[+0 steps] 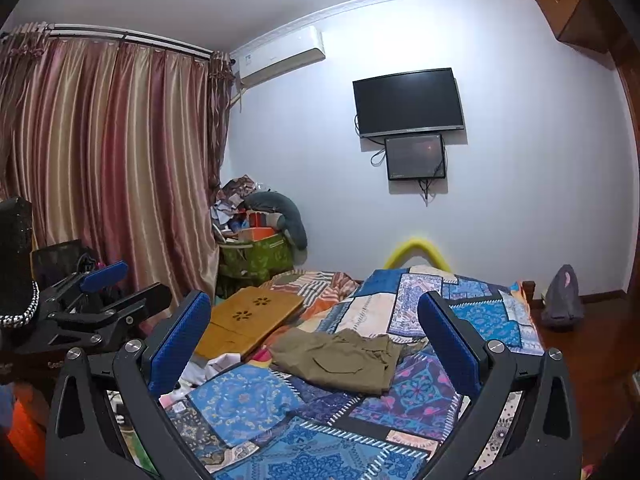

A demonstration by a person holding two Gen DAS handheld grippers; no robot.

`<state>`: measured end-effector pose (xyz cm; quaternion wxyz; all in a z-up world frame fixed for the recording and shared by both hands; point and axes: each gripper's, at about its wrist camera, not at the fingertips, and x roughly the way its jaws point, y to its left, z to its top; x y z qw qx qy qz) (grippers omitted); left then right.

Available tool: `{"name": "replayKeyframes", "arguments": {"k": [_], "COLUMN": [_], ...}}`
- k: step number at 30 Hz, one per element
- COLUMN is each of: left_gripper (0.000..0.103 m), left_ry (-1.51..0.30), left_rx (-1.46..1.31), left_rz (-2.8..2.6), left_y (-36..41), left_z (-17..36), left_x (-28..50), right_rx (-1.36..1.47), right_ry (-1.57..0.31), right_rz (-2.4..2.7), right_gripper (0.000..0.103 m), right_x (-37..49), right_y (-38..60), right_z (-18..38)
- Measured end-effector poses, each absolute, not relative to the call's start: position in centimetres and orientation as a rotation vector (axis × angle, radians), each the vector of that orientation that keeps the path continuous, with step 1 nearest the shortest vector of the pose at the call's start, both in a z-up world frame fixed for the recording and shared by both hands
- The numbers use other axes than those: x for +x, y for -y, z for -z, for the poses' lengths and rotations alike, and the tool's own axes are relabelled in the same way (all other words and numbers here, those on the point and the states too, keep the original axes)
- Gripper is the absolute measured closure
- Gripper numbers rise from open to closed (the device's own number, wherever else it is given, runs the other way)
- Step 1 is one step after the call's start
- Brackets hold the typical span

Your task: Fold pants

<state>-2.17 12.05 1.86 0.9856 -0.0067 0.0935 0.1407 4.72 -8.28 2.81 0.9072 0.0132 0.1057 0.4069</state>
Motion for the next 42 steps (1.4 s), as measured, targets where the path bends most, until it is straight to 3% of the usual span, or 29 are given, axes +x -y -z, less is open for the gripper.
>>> {"name": "replayKeyframes", "arguments": {"k": [42], "left_gripper": [0.000], "left_ry": [-0.247], "left_rx": [-0.057], "left_rz": [-0.209], "left_y": [-12.4], "left_z": [-1.1], "left_x": [-0.5], "right_rx": [0.030], "right_ry": [-0.253], "right_rz": [-0.798], "right_gripper": [0.000], "right_x": [5.0], "right_y": [8.3], "right_z": [-2.4]}}
